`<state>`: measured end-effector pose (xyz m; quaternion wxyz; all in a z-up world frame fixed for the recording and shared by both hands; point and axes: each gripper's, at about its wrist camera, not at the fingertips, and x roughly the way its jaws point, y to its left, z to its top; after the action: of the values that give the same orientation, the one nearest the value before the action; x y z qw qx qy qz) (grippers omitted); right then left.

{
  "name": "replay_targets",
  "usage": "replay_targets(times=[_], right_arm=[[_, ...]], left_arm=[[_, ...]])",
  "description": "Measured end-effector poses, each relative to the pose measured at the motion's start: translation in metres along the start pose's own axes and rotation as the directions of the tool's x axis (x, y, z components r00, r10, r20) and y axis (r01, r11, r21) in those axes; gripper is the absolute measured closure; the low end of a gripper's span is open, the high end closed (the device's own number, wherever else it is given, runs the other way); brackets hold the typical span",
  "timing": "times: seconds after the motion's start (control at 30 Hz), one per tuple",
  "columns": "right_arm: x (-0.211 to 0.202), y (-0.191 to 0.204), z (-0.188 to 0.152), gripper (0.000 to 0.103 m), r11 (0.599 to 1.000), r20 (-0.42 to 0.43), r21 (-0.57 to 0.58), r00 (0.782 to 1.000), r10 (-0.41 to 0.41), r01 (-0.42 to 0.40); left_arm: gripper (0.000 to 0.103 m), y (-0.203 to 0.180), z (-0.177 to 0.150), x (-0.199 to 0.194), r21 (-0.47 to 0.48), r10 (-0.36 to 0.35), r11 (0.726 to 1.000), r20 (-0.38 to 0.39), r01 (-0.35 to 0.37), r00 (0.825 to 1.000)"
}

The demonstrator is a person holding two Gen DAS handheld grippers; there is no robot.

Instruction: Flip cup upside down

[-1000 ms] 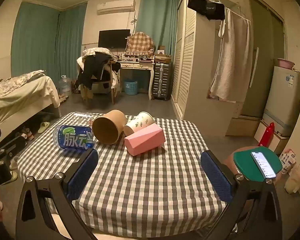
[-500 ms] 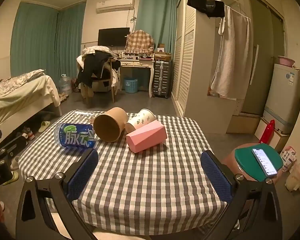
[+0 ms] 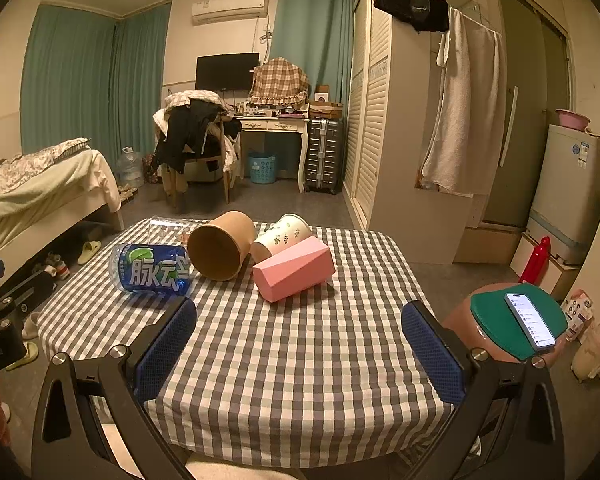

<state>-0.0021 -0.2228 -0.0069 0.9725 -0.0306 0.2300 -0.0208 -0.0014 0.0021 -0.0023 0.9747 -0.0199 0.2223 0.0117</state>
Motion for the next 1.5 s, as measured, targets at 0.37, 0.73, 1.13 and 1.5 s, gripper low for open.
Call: replay_targets(times=[0.37, 0.73, 1.13, 1.5], right_arm=[[0.0006, -0.0041, -0.0009, 0.000, 1.000, -0.005, 0.008, 1.000, -0.013, 0.013], [0.0011, -0.0048, -0.0010, 0.000, 1.000, -0.007, 0.008, 1.000, -0.012, 0.012], [0.0020, -0.0049, -0.0041, 0.000, 1.000, -0.014, 0.008, 1.000, -0.010, 0.010], [0.0026, -0.0048, -0.0030, 0.000, 1.000, -0.013, 0.007, 1.000, -0.010, 0.010]], left_arm=[[0.000, -0.0012, -0.0051, 0.0030, -0.002, -0.005, 1.000, -0.009, 0.005, 1.000], [0.000, -0.0023, -0.0060, 0.0036, -0.002, -0.006, 1.000, -0.012, 0.006, 1.000], [0.000, -0.0023, -0.0058, 0.0042, -0.003, -0.005, 1.000, -0.013, 0.005, 1.000], [0.000, -0.0022, -0.0052, 0.0048, -0.003, -0.005, 1.000, -0.014, 0.005, 1.000]])
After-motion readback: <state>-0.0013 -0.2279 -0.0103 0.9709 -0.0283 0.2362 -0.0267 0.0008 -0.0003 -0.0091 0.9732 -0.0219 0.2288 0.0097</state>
